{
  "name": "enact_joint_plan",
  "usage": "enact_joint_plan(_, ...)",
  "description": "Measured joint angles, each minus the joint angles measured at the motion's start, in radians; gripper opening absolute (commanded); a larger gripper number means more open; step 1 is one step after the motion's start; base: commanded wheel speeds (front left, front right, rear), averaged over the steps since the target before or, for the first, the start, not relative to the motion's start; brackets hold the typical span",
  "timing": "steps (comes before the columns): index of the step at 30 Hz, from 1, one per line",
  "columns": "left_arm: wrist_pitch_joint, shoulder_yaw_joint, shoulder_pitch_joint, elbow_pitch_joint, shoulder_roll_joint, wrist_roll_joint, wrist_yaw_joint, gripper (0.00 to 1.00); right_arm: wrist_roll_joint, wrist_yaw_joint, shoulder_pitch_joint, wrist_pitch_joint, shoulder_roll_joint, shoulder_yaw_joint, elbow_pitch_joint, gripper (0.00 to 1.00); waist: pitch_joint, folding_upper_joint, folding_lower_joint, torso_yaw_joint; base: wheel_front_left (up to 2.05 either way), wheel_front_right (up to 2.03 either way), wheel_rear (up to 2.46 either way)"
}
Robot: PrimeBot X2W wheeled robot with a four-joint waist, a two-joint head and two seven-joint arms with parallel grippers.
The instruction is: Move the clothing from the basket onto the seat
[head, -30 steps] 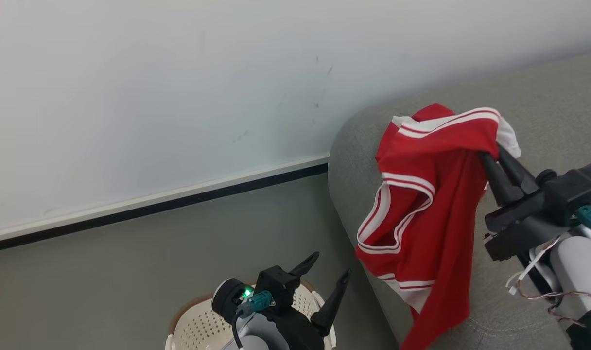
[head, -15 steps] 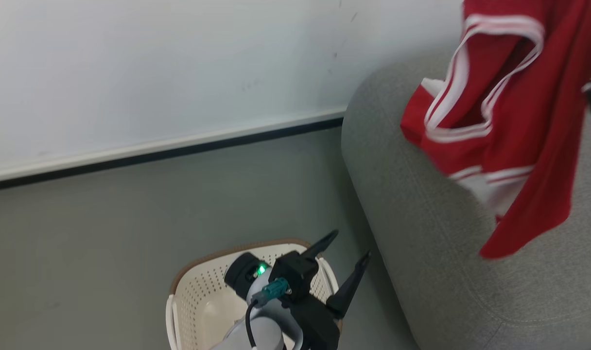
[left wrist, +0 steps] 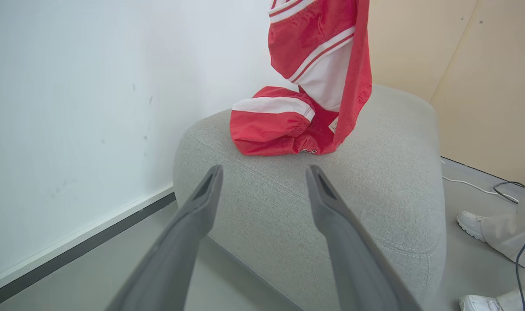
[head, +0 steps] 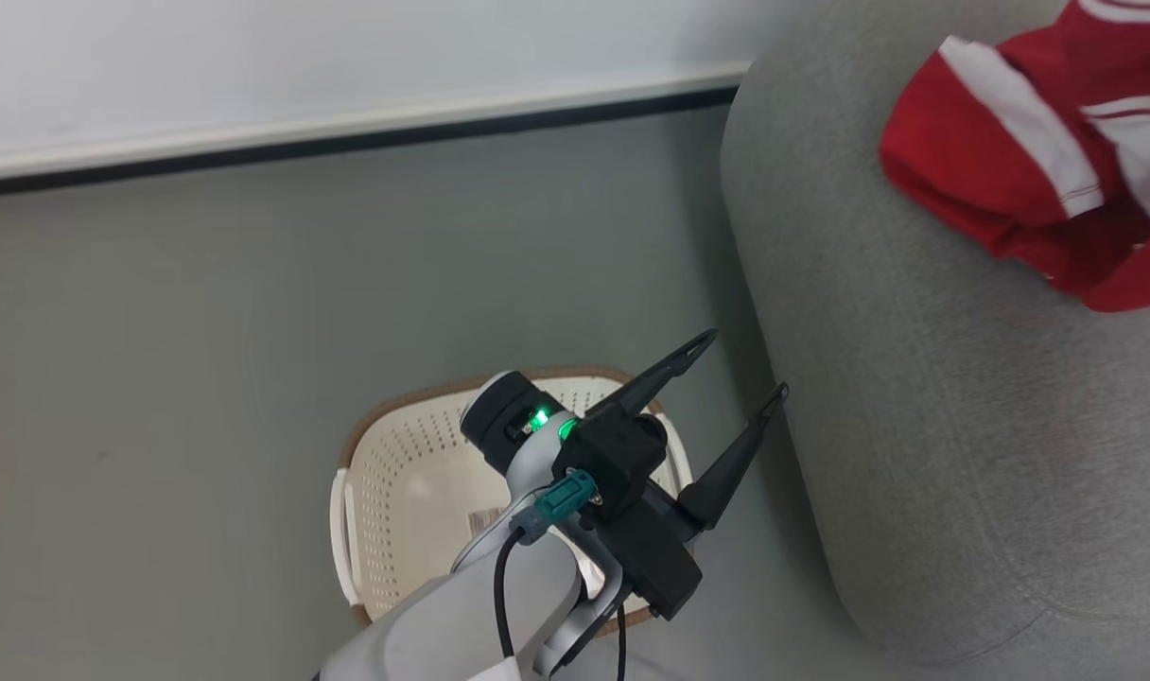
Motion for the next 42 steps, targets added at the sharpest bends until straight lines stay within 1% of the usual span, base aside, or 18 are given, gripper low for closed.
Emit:
enact_joint_plan(4,0.0,-0.003,-0.025,-0.032,0.006,0.018,0.0,1.0,-0.01,-0.002,-0.026,0.011,0.003,0.0,0.066,0.0,0.059,0.0001,0.0001,0.017,0.0,0.0,0.0)
enact_joint_plan(6,0.0,-0.006,-0.047,-0.053,0.008,0.045,0.0,1.0,-0.013,-0.016,-0.026,0.011,0.019,0.0,0.113,0.0,0.104,0.0001,0.0,0.028,0.0,0.0,0.0)
enact_joint_plan(10,0.0,-0.005,-0.07,-0.073,0.027,0.061,0.009,1.0,-0.003,-0.034,-0.01,0.01,0.078,0.002,0.178,0.0,0.164,0.0001,0.0,0.041,0.0,0.0,0.0)
enact_joint_plan(14,0.001,-0.004,-0.091,-0.077,0.044,0.072,0.009,1.0,0.023,-0.06,0.039,0.002,0.122,-0.001,0.269,0.0,0.223,0.0001,0.0001,0.049,0.0,0.0,0.0)
enact_joint_plan(16,0.0,-0.003,-0.101,-0.074,0.05,0.077,0.009,1.0,0.023,-0.067,0.061,-0.009,0.143,-0.001,0.311,0.0,0.249,0.0001,0.0,0.051,0.0,0.0,0.0)
enact_joint_plan(20,0.0,-0.003,-0.105,-0.069,0.059,0.078,0.009,1.0,0.029,-0.068,0.078,-0.036,0.169,0.001,0.364,0.0,0.286,0.0002,0.0,0.05,0.0,0.0,0.0)
enact_joint_plan(24,0.0,-0.002,-0.105,-0.061,0.069,0.081,0.009,1.0,0.03,-0.068,0.075,-0.067,0.188,0.006,0.401,0.0,0.297,0.0001,-0.0001,0.037,0.0,0.0,0.0)
enact_joint_plan(25,0.0,-0.002,-0.105,-0.06,0.069,0.081,0.009,1.0,0.03,-0.068,0.075,-0.076,0.19,0.007,0.409,0.08,0.296,0.0001,-0.0001,0.033,0.0,0.0,0.0)
enact_joint_plan(26,0.0,-0.002,-0.105,-0.058,0.068,0.081,0.009,1.0,0.03,-0.068,0.075,-0.085,0.19,0.007,0.416,0.26,0.295,0.0001,-0.0002,0.029,0.0,0.0,0.0)
enact_joint_plan(28,0.0,-0.002,-0.105,-0.053,0.068,0.081,0.009,1.0,0.03,-0.067,0.072,-0.099,0.193,0.013,0.432,0.47,0.289,0.0,-0.0002,0.024,0.0,0.0,0.0)
enact_joint_plan(30,0.0,-0.002,-0.105,-0.045,0.068,0.081,0.009,1.0,0.03,-0.066,0.069,-0.11,0.202,0.019,0.442,0.92,0.281,0.0,-0.0002,0.018,0.0,0.0,0.0)
enact_joint_plan(31,0.0,-0.001,-0.104,-0.04,0.068,0.081,0.009,1.0,0.029,-0.062,0.069,-0.115,0.208,0.022,0.447,0.92,0.276,0.0,-0.0002,0.016,0.0,0.0,0.0)
enact_joint_plan(32,0.0,-0.001,-0.104,-0.036,0.069,0.081,0.009,1.0,0.029,-0.057,0.069,-0.121,0.212,0.026,0.451,1.0,0.271,0.0,-0.0002,0.013,0.0,0.0,0.0)
enact_joint_plan(39,0.0,0.002,-0.09,0.0,0.065,0.074,0.008,1.0,0.021,-0.037,0.095,-0.144,0.216,0.047,0.476,1.0,0.219,0.0,-0.0002,-0.004,0.0,0.0,0.0)
enact_joint_plan(42,0.0,0.012,-0.072,0.015,0.062,0.059,0.008,1.0,0.02,-0.031,0.117,-0.146,0.229,0.058,0.48,1.0,0.19,0.0,-0.0003,-0.011,0.0,0.0,0.0)
